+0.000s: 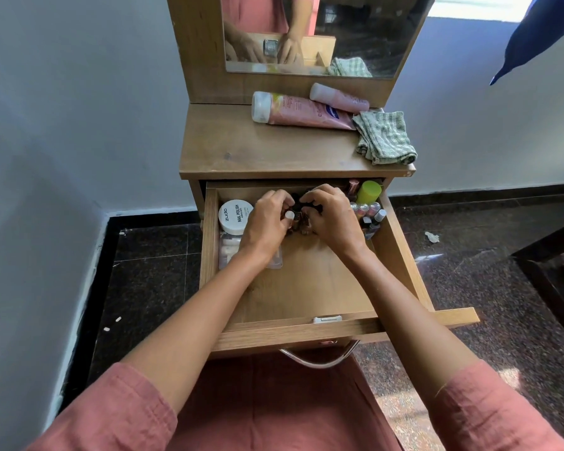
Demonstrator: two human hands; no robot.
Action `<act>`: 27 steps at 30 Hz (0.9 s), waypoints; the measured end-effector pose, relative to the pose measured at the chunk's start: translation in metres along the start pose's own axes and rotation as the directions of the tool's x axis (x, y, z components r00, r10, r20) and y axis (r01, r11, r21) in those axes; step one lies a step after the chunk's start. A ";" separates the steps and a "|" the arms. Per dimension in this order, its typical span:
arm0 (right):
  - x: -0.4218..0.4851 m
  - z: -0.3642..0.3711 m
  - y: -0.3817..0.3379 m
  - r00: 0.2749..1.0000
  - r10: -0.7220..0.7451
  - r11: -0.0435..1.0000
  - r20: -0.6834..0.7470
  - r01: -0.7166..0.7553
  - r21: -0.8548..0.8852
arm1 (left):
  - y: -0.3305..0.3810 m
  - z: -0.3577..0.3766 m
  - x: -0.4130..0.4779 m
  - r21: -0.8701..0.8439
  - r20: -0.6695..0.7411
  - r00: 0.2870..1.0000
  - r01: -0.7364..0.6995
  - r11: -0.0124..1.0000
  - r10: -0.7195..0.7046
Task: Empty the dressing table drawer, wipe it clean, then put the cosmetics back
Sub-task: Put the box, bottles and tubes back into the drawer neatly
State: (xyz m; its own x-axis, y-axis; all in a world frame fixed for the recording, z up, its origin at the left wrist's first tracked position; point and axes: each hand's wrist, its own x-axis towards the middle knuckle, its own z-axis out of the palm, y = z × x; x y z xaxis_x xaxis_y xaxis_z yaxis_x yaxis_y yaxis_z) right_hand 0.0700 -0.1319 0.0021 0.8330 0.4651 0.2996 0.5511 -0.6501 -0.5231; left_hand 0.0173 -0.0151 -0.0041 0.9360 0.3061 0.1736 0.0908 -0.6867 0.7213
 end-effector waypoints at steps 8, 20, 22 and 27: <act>0.027 -0.034 -0.012 0.990 0.019 0.985 -0.138 0.005 0.172 | 0.023 -0.042 0.029 -0.106 -0.174 0.984 -0.061 0.992 0.042; 0.113 -0.065 0.018 0.981 0.084 0.994 -0.174 -0.070 0.087 | 0.014 -0.060 0.106 -0.038 -0.330 0.944 0.005 0.999 -0.018; 0.129 -0.069 0.022 0.979 0.106 0.994 -0.173 -0.098 0.054 | 0.012 -0.063 0.116 -0.070 -0.312 0.948 0.049 0.996 -0.069; 0.167 -0.072 0.041 0.989 0.125 0.990 -0.076 -0.129 -0.056 | 0.008 -0.066 0.135 -0.243 -0.138 0.956 0.219 0.945 -0.258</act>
State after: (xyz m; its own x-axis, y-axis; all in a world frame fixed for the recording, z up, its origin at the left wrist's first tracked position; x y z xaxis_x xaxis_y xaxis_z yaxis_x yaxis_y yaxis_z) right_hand 0.2354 -0.1239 0.0881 0.8966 0.3336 0.2913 0.4407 -0.7372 -0.5123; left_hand 0.1222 0.0645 0.0694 0.8250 0.5604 0.0725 0.2085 -0.4213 0.8826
